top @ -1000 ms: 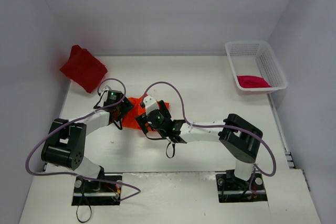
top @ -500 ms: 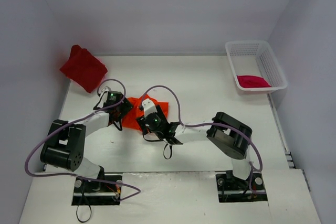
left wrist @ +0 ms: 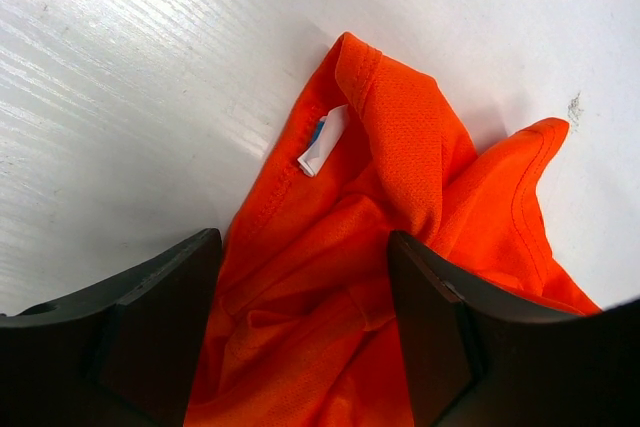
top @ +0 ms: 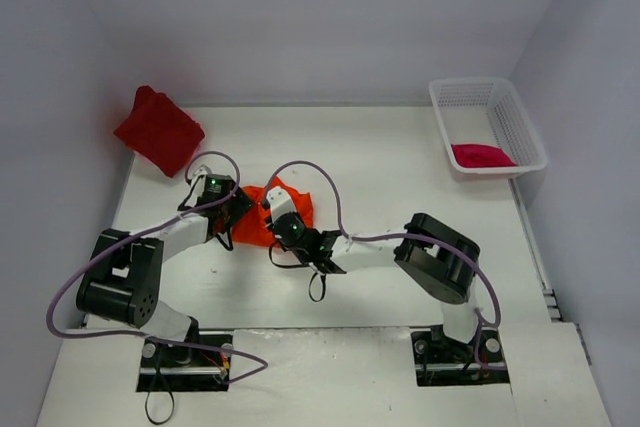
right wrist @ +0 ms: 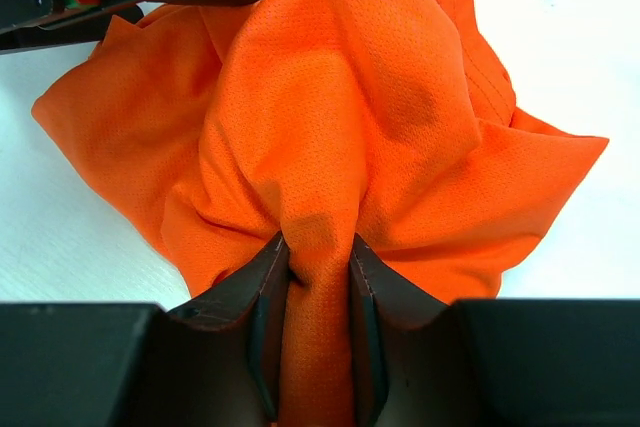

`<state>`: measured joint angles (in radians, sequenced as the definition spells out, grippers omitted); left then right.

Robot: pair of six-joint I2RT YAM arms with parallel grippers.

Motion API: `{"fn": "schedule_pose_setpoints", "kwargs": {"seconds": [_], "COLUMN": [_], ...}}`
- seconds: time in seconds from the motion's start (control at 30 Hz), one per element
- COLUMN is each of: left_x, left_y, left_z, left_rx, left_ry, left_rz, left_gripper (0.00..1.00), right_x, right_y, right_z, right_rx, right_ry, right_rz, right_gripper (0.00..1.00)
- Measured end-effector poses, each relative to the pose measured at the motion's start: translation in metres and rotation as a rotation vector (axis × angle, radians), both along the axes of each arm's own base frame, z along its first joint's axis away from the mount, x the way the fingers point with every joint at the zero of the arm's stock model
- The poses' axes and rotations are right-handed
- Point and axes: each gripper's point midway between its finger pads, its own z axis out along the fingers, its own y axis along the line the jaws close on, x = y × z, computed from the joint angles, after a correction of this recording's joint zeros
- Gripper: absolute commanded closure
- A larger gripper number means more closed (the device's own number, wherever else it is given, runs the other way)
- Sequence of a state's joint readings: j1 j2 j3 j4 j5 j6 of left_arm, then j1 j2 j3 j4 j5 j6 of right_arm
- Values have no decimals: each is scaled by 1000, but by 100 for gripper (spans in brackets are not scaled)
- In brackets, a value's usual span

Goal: Fold and stack the t-shirts
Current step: Smooth out wrinkles on the folded tshirt

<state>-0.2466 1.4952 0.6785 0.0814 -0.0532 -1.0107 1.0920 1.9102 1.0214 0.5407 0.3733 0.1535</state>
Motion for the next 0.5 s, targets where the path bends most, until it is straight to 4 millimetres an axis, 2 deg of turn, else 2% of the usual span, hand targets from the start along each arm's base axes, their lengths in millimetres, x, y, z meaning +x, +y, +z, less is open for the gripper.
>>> {"fn": "schedule_pose_setpoints", "kwargs": {"seconds": [0.27, 0.5], "left_x": [2, 5], "left_y": [-5, -10], "left_z": [0, 0], "left_rx": [9, 13], "left_ry": [-13, -27], "left_rz": [-9, -17], "left_gripper": [38, 38], "right_x": [4, 15], "right_y": [-7, -17], "right_z": [8, 30], "right_rx": [-8, 14], "right_ry": [-3, -28], "right_rz": [-13, -35], "right_gripper": [78, 77]}}
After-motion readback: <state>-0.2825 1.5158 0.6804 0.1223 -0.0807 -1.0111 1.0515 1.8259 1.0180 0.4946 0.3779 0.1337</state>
